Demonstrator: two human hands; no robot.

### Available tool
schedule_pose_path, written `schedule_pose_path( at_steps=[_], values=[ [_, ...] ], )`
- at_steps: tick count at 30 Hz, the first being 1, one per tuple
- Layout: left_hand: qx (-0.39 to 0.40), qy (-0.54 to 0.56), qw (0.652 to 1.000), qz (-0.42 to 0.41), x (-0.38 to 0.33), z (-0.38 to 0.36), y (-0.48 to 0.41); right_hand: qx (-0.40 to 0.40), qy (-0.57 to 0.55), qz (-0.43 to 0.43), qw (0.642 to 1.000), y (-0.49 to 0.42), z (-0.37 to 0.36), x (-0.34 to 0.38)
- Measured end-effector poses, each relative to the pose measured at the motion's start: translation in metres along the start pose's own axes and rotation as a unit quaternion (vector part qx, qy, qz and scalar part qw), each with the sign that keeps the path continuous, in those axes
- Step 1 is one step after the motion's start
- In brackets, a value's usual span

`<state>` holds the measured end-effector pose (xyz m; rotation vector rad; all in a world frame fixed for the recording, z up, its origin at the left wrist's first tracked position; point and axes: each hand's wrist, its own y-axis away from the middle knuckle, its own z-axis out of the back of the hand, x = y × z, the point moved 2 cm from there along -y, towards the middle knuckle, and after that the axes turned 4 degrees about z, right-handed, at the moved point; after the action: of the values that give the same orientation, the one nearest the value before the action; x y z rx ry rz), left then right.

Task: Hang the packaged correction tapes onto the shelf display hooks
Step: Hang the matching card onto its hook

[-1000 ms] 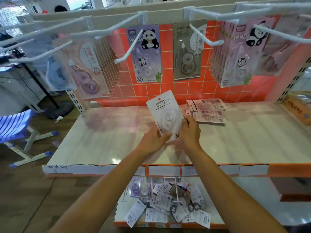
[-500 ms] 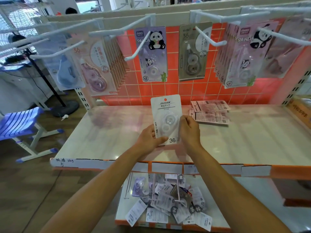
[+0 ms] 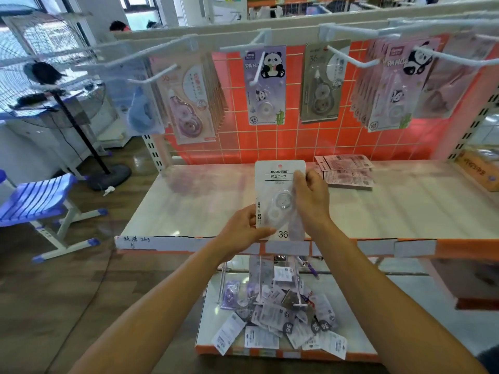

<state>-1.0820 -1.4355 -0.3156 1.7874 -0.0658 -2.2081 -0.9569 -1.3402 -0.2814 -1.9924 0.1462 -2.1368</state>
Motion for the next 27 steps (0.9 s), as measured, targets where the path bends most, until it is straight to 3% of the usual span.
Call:
schedule_pose_path(
  at_steps=[17, 27],
  values=[
    [0.066, -0.027, 0.995, 0.068, 0.087, 0.009, 0.096, 0.016, 0.005, -0.014, 1.000, 0.122, -0.014, -0.028],
    [0.069, -0.032, 0.991, 0.106, 0.232, -0.029, 0.077, 0.022, -0.008, -0.043, 0.999, 0.183, -0.016, -0.158]
  ],
)
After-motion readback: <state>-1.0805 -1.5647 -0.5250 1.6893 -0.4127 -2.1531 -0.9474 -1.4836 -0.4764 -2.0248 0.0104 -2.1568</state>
